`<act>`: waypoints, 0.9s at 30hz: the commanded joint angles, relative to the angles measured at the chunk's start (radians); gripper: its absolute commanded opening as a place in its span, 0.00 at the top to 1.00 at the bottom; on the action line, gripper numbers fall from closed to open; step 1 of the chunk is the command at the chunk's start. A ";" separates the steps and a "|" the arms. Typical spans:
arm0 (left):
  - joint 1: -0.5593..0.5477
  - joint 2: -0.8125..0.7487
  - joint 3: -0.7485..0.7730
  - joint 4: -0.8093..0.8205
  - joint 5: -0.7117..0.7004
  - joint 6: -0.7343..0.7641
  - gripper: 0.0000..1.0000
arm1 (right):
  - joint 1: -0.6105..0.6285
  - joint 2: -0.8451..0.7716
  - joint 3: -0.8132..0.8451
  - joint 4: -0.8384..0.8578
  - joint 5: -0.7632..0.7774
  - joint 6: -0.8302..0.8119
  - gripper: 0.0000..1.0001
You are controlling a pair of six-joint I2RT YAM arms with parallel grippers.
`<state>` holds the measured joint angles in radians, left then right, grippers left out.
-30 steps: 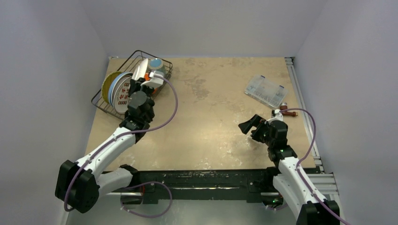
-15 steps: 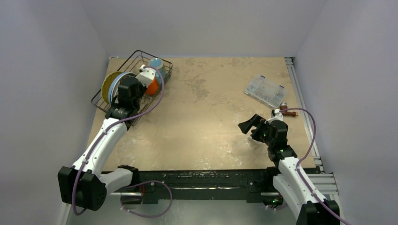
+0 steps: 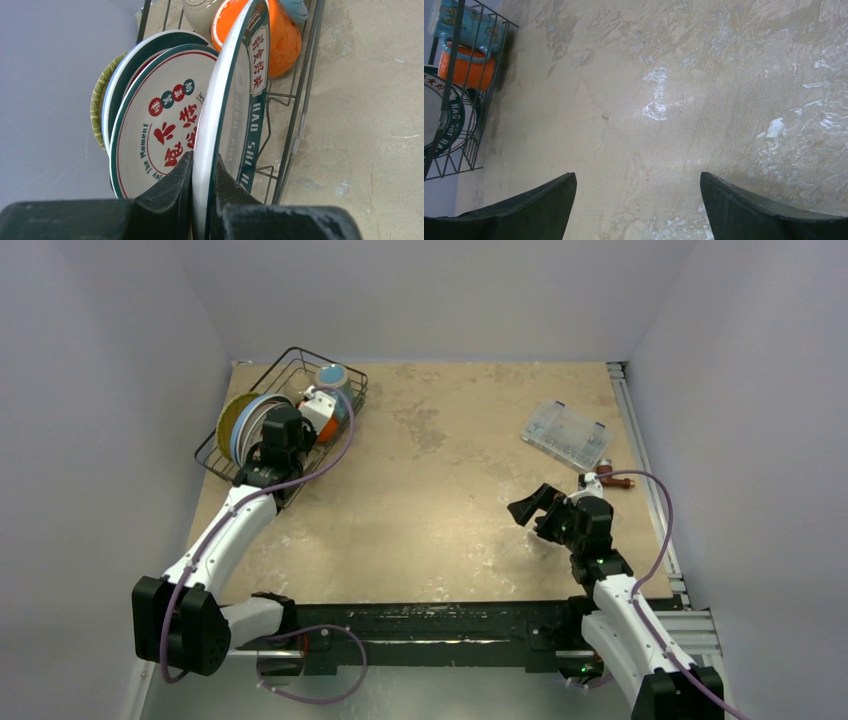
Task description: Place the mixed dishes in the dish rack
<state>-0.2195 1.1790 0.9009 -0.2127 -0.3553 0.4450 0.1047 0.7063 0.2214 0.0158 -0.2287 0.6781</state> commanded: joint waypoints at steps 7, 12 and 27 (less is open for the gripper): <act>0.020 0.014 0.015 0.084 -0.070 -0.070 0.71 | -0.002 -0.006 0.005 0.032 -0.011 -0.018 0.04; 0.030 0.023 0.020 0.077 -0.060 -0.092 0.39 | -0.002 -0.006 0.004 0.031 -0.011 -0.018 0.04; 0.025 -0.084 -0.013 0.243 -0.263 -0.137 0.00 | -0.002 -0.005 0.003 0.034 -0.011 -0.018 0.04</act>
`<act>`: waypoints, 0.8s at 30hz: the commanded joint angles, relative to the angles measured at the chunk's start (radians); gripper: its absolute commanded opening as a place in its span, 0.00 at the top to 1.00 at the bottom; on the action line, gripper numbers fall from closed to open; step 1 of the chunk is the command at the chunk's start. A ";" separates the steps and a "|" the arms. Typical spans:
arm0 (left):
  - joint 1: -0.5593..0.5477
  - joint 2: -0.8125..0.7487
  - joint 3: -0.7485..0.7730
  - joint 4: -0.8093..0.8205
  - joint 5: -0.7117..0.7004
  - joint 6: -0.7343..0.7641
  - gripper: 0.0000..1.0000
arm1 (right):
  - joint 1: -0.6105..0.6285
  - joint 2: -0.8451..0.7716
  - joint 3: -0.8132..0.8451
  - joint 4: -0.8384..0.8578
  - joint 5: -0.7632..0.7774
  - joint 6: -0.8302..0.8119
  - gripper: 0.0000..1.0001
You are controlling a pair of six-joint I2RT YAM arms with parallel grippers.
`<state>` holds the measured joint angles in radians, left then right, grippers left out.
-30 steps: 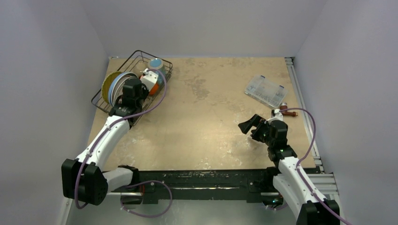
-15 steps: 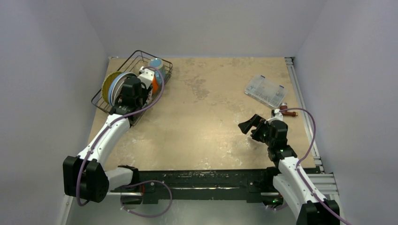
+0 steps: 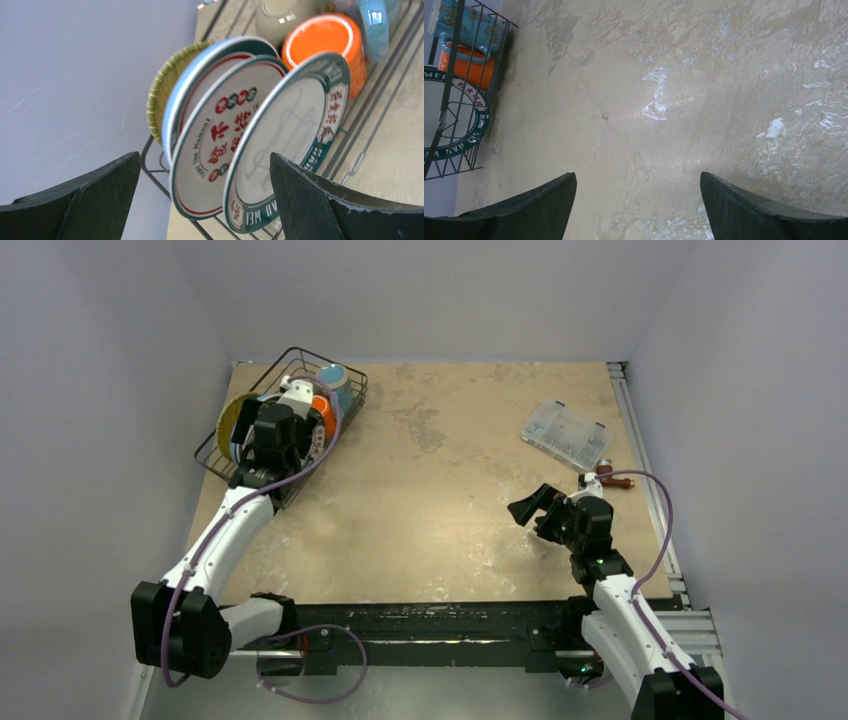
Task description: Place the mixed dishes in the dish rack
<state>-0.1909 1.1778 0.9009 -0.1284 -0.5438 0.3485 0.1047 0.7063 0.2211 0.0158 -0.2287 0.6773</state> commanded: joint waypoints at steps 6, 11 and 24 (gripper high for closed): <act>-0.078 -0.259 -0.122 0.424 -0.128 -0.143 0.00 | -0.002 -0.011 0.003 0.034 -0.013 -0.018 0.04; -0.159 -0.406 -0.137 0.403 -0.119 -0.278 0.00 | -0.003 -0.041 0.008 0.034 -0.020 -0.026 0.01; -0.198 -0.654 0.213 -0.077 0.120 -0.478 0.00 | 0.000 -0.038 0.763 -0.550 0.128 -0.198 0.01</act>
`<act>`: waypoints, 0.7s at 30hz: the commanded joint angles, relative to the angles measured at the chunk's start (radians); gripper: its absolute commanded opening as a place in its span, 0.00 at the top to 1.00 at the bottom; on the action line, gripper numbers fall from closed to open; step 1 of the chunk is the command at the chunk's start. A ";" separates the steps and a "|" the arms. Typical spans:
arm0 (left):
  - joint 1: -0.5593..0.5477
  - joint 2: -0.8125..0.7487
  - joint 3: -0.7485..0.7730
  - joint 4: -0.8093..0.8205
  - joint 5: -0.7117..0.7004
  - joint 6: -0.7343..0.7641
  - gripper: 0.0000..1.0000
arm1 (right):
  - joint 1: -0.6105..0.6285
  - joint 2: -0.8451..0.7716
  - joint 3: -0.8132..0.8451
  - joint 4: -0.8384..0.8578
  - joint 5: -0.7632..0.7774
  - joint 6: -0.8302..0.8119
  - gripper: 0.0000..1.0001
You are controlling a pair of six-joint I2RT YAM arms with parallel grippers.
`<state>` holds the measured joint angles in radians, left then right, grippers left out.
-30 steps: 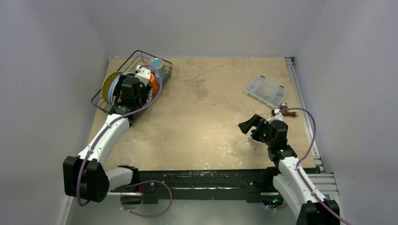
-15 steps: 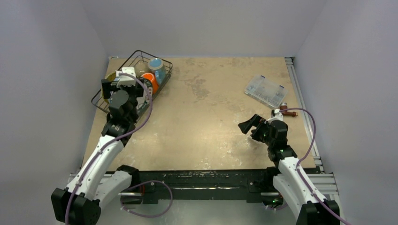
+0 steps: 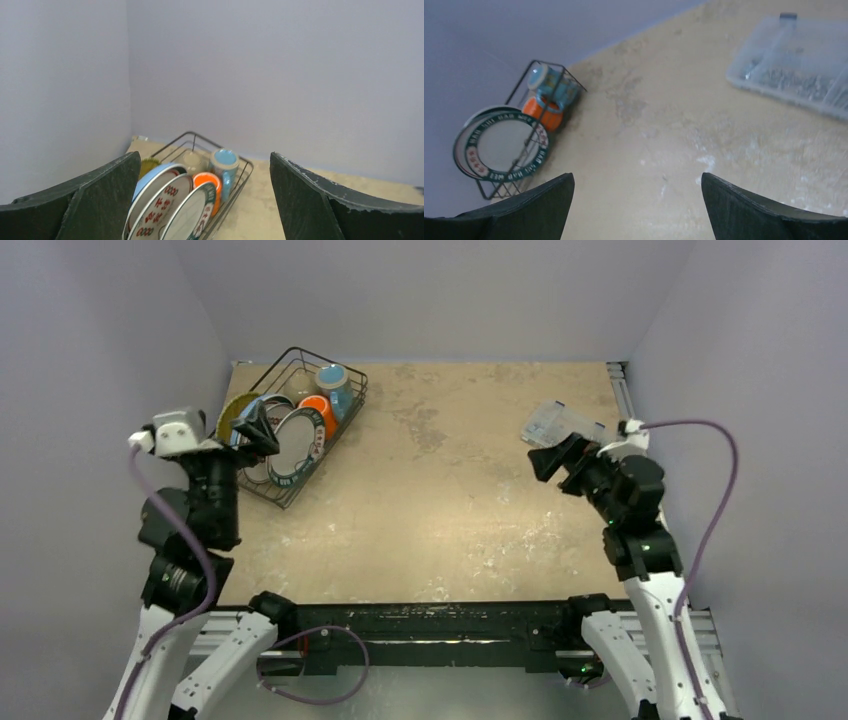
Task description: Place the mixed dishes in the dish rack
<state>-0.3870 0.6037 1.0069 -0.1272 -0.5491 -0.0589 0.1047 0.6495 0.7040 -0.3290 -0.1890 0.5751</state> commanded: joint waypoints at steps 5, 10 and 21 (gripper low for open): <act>-0.003 -0.142 0.176 -0.152 0.227 -0.131 0.00 | -0.001 0.105 0.592 -0.387 0.167 -0.163 0.01; -0.002 -0.202 0.173 -0.174 0.309 -0.167 0.00 | 0.000 0.039 0.682 -0.369 0.178 -0.221 0.01; -0.003 -0.234 0.187 -0.240 0.417 -0.194 0.00 | 0.000 -0.088 0.705 -0.327 0.288 -0.247 0.01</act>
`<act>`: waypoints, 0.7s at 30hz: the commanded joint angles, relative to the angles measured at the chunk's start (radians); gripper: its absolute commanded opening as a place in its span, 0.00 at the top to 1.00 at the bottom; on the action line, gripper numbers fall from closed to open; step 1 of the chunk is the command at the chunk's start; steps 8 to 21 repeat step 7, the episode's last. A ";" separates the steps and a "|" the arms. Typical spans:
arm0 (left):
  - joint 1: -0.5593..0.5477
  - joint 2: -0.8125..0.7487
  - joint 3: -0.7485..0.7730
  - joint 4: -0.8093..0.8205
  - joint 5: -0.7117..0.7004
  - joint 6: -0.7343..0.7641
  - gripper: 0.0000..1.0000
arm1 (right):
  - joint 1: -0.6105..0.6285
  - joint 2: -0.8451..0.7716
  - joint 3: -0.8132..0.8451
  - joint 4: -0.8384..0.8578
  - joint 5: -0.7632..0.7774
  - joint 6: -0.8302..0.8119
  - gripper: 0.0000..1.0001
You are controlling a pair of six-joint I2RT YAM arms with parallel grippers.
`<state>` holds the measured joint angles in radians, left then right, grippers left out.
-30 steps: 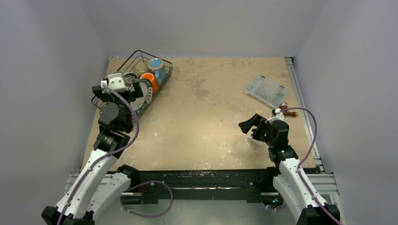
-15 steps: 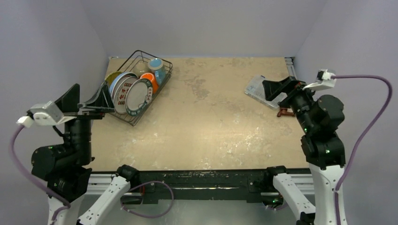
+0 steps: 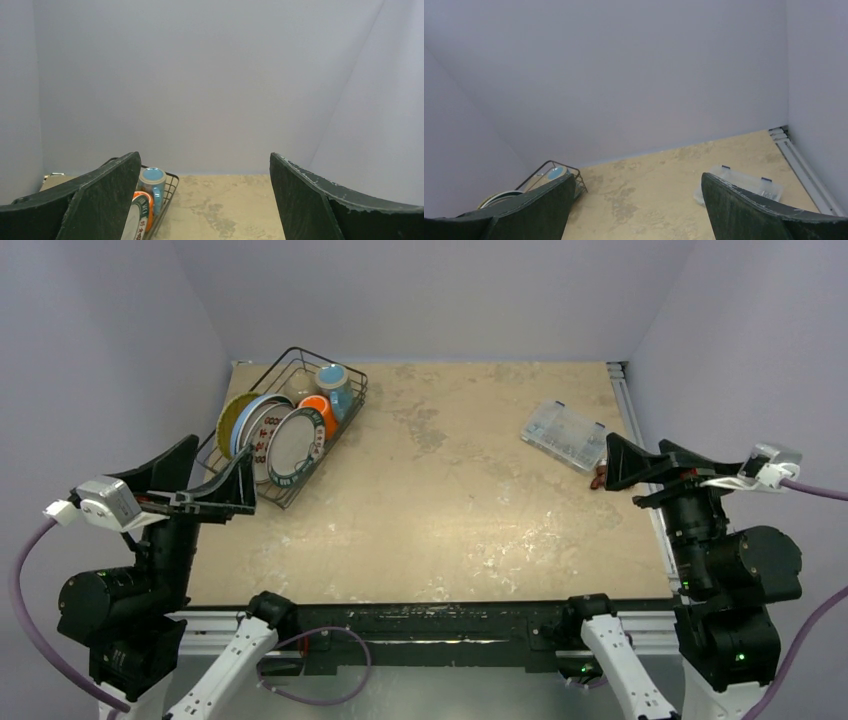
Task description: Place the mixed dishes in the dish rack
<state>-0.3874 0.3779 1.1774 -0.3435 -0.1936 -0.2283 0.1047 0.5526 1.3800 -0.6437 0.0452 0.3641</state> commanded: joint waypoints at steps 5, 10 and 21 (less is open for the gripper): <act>-0.002 -0.010 0.010 -0.042 0.079 -0.040 0.00 | 0.000 0.025 0.005 -0.013 0.022 -0.041 0.01; -0.002 -0.015 -0.003 -0.036 0.090 -0.053 0.00 | 0.000 0.052 0.009 -0.038 0.072 -0.040 0.01; -0.002 -0.015 -0.003 -0.036 0.090 -0.053 0.00 | 0.000 0.052 0.009 -0.038 0.072 -0.040 0.01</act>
